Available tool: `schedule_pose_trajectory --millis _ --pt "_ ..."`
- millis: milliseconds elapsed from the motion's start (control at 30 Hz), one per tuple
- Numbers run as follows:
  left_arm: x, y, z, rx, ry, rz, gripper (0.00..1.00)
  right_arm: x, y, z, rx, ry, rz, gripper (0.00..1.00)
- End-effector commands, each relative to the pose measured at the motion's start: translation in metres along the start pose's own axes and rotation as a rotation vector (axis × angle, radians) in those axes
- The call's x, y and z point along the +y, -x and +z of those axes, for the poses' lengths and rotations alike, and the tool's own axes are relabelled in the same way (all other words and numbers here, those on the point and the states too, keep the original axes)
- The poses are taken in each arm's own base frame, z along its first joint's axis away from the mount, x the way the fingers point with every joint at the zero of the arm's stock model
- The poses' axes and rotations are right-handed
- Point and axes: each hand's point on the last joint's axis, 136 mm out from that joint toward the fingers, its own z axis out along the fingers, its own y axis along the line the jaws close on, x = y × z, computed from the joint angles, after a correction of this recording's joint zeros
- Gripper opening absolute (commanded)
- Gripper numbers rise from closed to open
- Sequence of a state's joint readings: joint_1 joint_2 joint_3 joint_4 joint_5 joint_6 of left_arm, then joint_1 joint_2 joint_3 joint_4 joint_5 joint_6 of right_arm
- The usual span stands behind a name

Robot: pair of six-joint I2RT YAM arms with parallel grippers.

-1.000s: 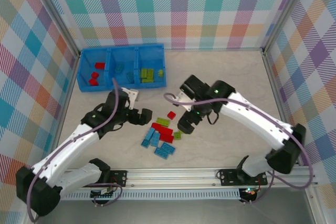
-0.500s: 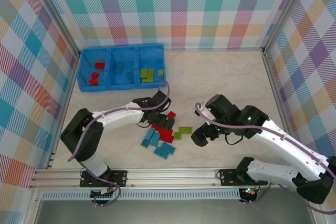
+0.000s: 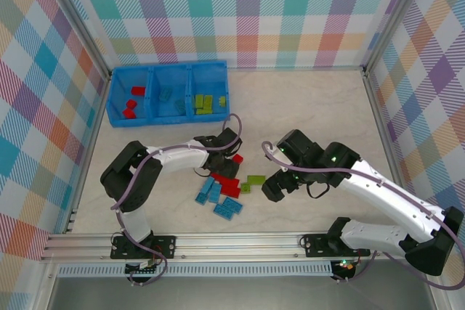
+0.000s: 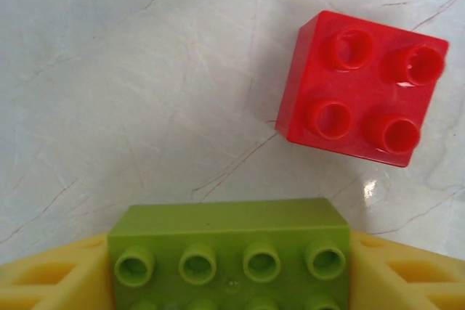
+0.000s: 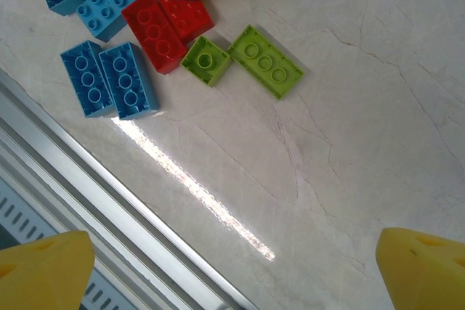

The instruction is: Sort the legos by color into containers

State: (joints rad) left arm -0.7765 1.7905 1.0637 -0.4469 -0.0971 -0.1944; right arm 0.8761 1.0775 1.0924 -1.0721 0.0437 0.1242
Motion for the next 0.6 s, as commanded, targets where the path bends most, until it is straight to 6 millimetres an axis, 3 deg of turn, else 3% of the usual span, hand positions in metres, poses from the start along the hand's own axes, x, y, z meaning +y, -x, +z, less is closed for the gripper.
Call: schedule_pose_trajectory --millis 0,133,267,433,567 --pt "-0.013 0.016 -0.004 -0.053 -0.043 -0.003 0.63 0.005 0.010 -0.006 -0.045 0.026 0.014 1.00" --pt "-0.013 0.030 -0.024 -0.122 -0.054 -0.008 0.61 0.013 0.022 -0.010 -0.118 0.077 0.027 1.00" --pt "0.007 0.060 -0.066 -0.242 -0.013 -0.030 0.58 0.015 0.046 -0.017 -0.280 0.105 0.098 1.00" --pt "0.059 0.128 -0.121 -0.433 0.047 -0.116 0.58 0.025 0.071 -0.027 -0.489 0.207 0.158 1.00" --pt "0.105 0.189 -0.133 -0.513 0.101 -0.182 0.58 0.022 0.076 -0.030 -0.546 0.210 0.193 1.00"
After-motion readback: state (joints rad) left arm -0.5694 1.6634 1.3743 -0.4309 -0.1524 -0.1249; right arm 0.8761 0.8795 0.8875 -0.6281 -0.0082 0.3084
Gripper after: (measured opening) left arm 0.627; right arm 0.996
